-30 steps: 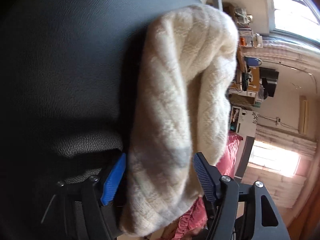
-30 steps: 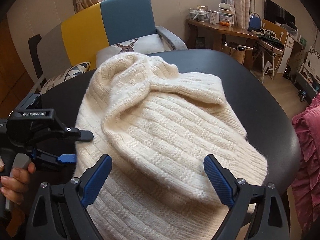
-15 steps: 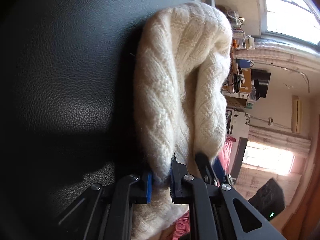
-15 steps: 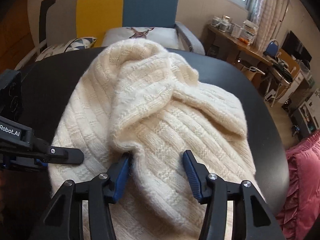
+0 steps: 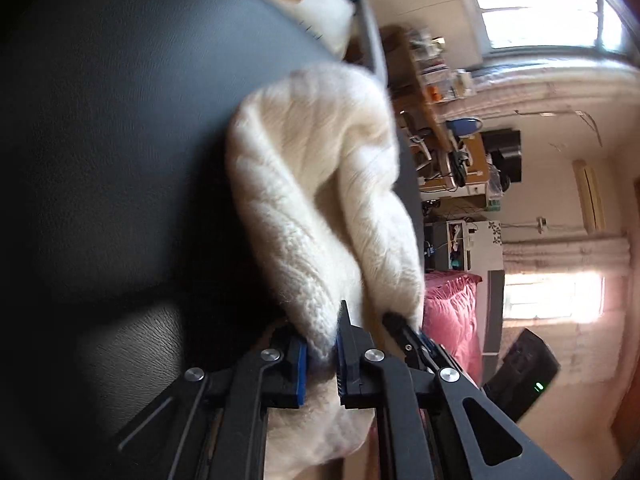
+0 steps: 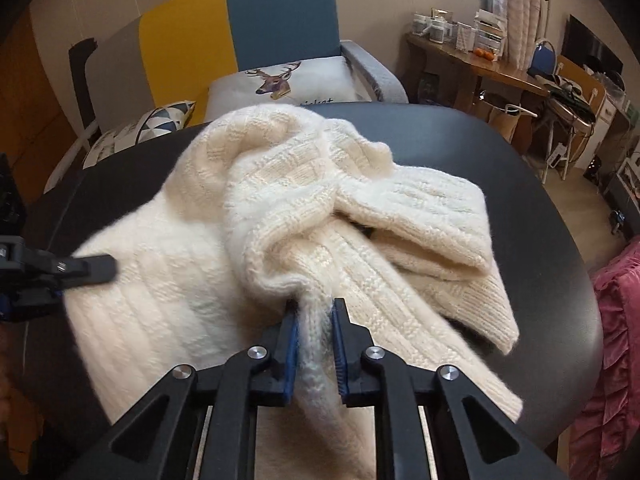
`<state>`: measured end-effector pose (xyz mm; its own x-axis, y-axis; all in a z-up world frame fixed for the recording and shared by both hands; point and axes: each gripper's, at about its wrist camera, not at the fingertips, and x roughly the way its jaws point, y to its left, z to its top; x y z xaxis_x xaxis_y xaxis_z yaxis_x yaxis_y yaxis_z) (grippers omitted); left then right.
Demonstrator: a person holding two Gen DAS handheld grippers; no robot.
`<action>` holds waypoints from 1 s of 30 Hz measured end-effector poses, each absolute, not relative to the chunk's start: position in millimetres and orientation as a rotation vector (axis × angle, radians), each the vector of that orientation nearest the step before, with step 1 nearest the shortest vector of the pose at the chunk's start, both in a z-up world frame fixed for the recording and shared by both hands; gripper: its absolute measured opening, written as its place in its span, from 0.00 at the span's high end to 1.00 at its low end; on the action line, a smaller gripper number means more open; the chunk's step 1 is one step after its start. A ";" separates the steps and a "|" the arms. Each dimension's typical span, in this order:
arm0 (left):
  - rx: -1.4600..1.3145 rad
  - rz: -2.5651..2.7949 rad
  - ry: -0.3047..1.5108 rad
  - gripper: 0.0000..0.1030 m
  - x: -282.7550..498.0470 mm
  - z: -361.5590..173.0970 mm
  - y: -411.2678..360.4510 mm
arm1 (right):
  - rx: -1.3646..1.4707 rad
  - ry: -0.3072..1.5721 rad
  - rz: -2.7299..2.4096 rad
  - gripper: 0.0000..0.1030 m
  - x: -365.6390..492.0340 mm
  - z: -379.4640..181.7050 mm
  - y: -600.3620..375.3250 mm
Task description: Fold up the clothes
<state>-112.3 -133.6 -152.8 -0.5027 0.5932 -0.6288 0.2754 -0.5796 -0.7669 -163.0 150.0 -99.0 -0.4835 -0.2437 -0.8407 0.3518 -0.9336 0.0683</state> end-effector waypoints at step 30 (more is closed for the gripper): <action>-1.379 2.502 -0.972 0.73 21.9 -90.7 -232.9 | 1.362 0.229 -2.352 0.74 -52.9 -100.5 76.3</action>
